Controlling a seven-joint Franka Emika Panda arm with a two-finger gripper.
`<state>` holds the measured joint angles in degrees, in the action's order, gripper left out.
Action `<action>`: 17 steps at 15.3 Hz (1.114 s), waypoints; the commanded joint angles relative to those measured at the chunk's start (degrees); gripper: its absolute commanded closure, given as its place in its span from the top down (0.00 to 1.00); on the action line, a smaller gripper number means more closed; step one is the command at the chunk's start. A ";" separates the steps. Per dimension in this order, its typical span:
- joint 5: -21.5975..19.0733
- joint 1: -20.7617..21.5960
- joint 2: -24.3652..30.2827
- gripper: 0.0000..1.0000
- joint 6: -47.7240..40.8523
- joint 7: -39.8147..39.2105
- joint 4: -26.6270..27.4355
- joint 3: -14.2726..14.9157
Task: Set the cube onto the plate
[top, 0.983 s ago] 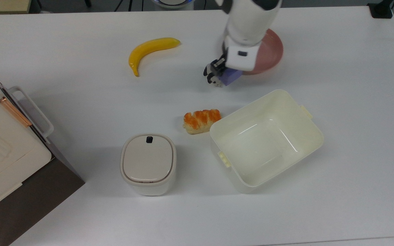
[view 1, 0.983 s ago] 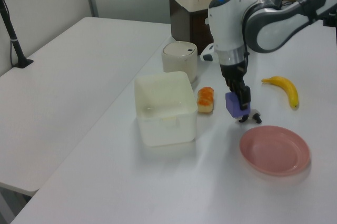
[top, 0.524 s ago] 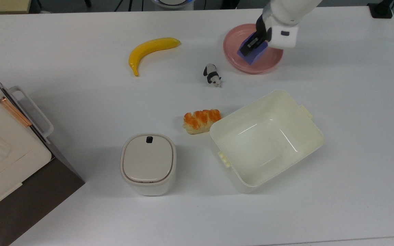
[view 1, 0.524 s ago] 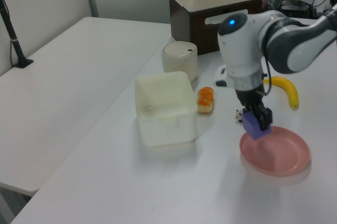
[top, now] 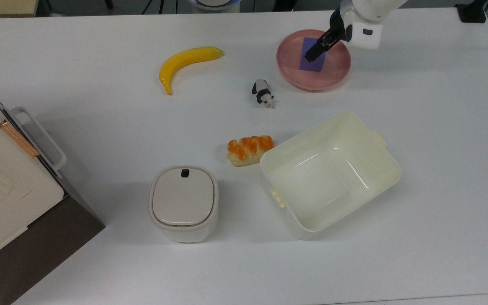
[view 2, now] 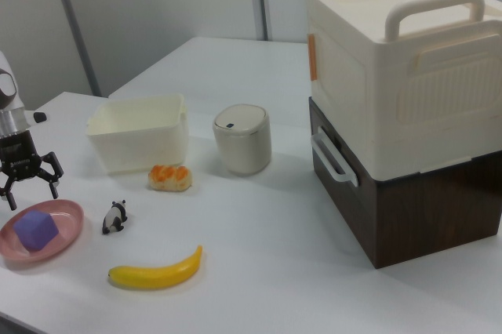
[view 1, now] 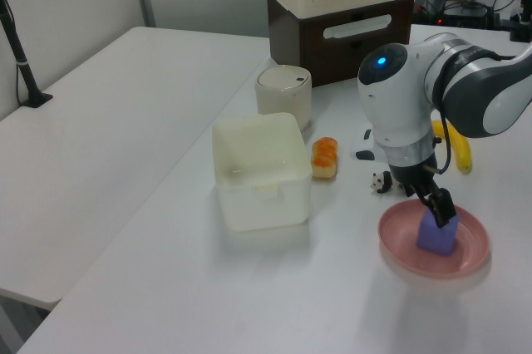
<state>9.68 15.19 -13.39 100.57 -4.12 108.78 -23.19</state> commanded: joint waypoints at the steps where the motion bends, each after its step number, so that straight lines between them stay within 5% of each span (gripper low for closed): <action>1: 1.22 0.20 2.23 1.00 -4.58 1.22 -2.15 0.60; 12: -0.01 -17.47 2.32 1.00 -4.95 1.48 -18.42 2.88; 17: -3.78 -17.65 5.21 1.00 -3.46 2.61 -20.10 11.14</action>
<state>9.00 -3.29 -10.88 96.65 -3.46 88.47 -16.04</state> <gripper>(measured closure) 0.000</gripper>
